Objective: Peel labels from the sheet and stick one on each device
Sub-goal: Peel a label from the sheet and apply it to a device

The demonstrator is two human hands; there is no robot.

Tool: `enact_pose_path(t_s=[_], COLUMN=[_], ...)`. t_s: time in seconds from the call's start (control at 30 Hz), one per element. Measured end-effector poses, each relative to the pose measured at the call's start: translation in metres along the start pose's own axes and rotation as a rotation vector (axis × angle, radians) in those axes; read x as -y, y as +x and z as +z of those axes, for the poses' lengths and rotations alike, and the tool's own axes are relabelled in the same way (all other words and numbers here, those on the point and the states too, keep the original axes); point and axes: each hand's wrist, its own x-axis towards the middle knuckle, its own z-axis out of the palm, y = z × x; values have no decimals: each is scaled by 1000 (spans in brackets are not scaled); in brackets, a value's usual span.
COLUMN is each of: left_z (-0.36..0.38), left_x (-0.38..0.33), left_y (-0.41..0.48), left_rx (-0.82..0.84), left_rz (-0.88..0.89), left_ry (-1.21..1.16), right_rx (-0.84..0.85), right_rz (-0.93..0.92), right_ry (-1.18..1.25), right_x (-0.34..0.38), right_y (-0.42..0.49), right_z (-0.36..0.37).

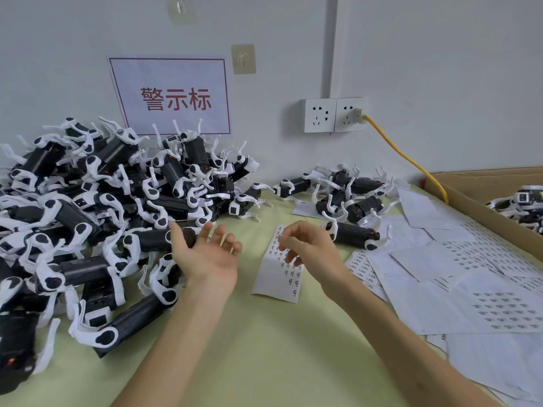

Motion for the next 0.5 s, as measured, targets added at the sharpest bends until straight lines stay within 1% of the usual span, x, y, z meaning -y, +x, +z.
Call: enact_pose_path(t_s=[0.13,0.2,0.37,0.5], left_z=[-3,-5,-6,-1], left_x=[-19,-19,-9,3], left_y=[7,10,11,5], left_rx=[109,128,121,181], left_rz=[-77,-84,-64,-138], left_ry=[-243,-249,-15,182], right_rx=[7,13,21,-3], right_rz=[2,0,0,-8], right_ry=[8,5,4,16], right_x=[1,1,2,0], right_y=[0,0,-1,0], right_z=[-1,-1,0,-1])
